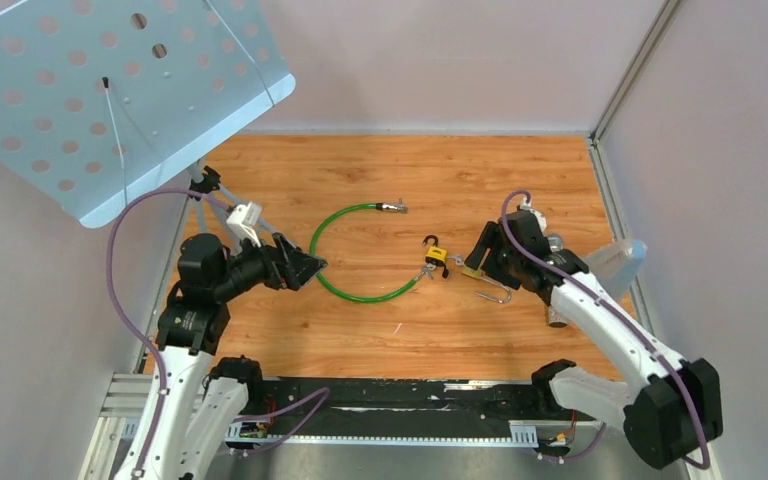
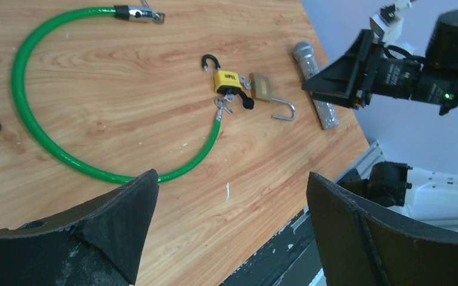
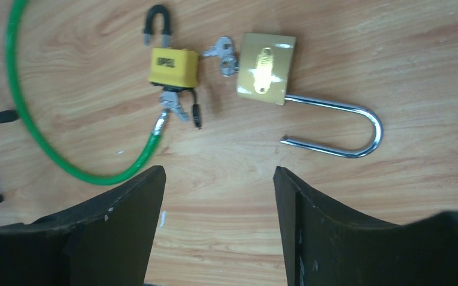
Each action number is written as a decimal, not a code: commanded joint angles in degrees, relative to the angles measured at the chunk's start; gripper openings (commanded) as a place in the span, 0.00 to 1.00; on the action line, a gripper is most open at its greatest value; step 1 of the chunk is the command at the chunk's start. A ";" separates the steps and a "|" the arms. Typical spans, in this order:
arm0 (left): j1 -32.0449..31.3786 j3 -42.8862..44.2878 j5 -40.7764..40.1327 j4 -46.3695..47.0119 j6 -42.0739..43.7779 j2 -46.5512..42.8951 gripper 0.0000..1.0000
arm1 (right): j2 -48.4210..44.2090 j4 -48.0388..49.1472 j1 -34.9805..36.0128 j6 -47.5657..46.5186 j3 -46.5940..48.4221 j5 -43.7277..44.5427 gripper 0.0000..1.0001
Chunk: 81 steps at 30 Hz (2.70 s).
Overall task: Lock with the key
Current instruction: Pick up the lock from the center of the board.
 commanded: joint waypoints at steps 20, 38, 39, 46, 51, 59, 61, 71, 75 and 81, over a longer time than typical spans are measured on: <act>-17.29 -8.17 -18.41 15.77 -1.98 9.41 1.00 | 28.86 1.49 0.75 -6.41 12.07 14.91 0.72; -17.29 -8.23 -20.57 17.00 -1.13 13.27 1.00 | 37.00 4.59 0.84 -12.13 13.50 10.84 0.72; -17.29 -8.29 -20.62 17.19 -1.15 13.30 1.00 | 37.26 4.60 0.84 -12.38 13.52 10.69 0.72; -17.28 -8.09 -20.59 17.32 -1.12 13.98 1.00 | 37.29 4.62 0.85 -10.64 13.89 9.23 0.77; -17.30 -8.38 -20.87 17.35 -1.31 13.98 1.00 | 36.76 4.51 1.29 -7.11 14.59 9.64 0.80; -17.29 -7.91 -20.34 17.73 -1.22 15.51 1.00 | 38.22 2.77 3.19 -2.19 14.39 13.57 0.69; -17.29 -7.90 -20.07 17.96 -1.24 15.79 1.00 | 37.49 2.62 3.21 -1.25 13.36 13.89 0.65; -17.37 -8.32 -16.29 21.59 -3.37 16.89 1.00 | 32.27 6.99 3.21 -3.22 9.79 14.57 0.38; -17.37 -8.55 -14.52 23.40 -4.68 17.13 1.00 | 25.12 11.04 3.21 -6.56 7.62 11.92 0.38; -17.54 -6.71 -13.36 24.47 -7.12 18.46 1.00 | 14.86 15.65 3.21 -11.26 6.34 2.53 0.40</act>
